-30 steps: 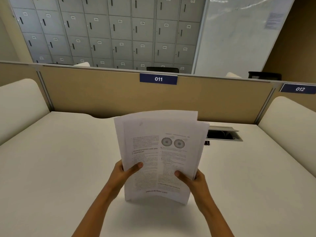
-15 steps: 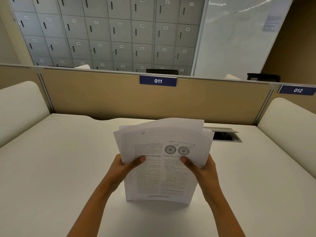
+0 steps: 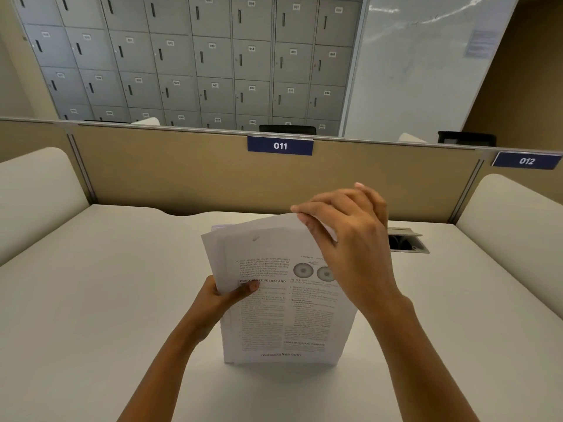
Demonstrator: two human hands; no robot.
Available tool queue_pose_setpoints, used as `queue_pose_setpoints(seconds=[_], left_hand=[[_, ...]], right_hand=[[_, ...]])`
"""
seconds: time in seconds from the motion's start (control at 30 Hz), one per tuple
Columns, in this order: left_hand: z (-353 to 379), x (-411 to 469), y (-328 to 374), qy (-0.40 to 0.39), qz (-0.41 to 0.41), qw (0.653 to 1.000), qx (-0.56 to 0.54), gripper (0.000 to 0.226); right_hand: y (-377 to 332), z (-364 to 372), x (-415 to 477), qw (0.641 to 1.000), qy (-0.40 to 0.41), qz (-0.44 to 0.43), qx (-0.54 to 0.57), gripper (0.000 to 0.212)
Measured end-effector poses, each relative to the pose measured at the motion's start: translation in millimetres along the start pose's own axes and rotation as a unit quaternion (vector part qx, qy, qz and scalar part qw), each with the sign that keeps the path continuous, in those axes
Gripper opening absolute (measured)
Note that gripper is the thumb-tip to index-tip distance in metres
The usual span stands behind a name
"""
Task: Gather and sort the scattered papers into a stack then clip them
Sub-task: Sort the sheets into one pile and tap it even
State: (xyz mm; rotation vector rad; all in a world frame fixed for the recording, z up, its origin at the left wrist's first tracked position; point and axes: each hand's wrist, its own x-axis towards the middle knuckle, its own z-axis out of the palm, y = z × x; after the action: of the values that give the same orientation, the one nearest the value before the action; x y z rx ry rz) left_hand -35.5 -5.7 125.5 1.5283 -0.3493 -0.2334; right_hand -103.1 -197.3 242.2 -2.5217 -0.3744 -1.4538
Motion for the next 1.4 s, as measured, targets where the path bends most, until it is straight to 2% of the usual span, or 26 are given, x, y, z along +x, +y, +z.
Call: queue_pose_setpoints(seconds=[0.13, 0.37, 0.57, 0.67, 0.77, 0.97, 1.07, 1.2, 1.3, 1.4], left_hand=[[-1, 1, -1, 0.001, -0.006, 1.000, 0.003, 0.078], [0, 2, -3, 0.001, -0.016, 1.000, -0.001, 0.079], [-1, 2, -5, -0.004, -0.015, 1.000, -0.007, 0.080], [0, 3, -4, -0.012, -0.014, 1.000, -0.009, 0.082], [2, 2, -3, -0.018, -0.008, 1.000, -0.007, 0.083], [2, 1, 4, -0.028, 0.015, 0.999, 0.010, 0.071], [3, 0, 5, -0.023, 0.019, 1.000, 0.004, 0.059], [3, 0, 3, -0.010, 0.012, 1.000, 0.003, 0.073], [3, -1, 6, -0.006, 0.023, 1.000, 0.009, 0.078], [3, 0, 17, 0.015, 0.049, 0.999, 0.005, 0.082]], right_hand=[[6, -1, -2, 0.999, -0.012, 0.030, 0.003, 0.011], [19, -6, -16, 0.998, -0.041, 0.048, -0.025, 0.011], [19, -8, -21, 0.995, -0.079, 0.027, -0.061, 0.025], [8, -3, -20, 0.989, -0.123, -0.002, -0.077, 0.039], [-7, 9, -23, 0.984, -0.158, -0.026, -0.074, 0.043], [-12, 20, -27, 0.978, -0.174, -0.064, -0.100, 0.062], [-2, 14, -23, 0.981, -0.159, -0.043, -0.098, 0.054], [29, -4, -17, 0.982, -0.146, 0.017, -0.117, 0.040], [43, -11, -18, 0.987, -0.148, 0.052, -0.040, 0.029], [43, -10, -20, 0.984, -0.152, 0.085, 0.039, 0.028]])
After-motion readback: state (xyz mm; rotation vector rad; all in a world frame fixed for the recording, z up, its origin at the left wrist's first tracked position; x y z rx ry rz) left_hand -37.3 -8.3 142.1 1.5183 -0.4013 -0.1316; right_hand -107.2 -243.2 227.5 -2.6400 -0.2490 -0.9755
